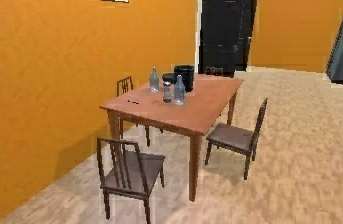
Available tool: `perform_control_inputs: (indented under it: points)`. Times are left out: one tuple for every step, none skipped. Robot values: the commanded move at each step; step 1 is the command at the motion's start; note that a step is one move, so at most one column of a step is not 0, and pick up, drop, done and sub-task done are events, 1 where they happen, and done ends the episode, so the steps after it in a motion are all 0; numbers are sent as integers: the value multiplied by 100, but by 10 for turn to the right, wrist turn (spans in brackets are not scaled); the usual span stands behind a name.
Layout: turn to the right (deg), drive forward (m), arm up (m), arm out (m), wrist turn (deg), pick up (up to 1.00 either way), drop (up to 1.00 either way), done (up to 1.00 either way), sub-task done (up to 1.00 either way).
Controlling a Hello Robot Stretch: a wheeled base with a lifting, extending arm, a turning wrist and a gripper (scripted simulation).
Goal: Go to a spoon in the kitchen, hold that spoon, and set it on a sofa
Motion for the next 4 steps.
perform_control_inputs:
  points:
    - [0,5,0,0,0,0,0,0,0]
    - [-450,0,0,0,0,0,0,0,0]
    - [-240,0,0,0,0,0,0,0,0]
    - [0,10,0,0,0,0,0,0,0]
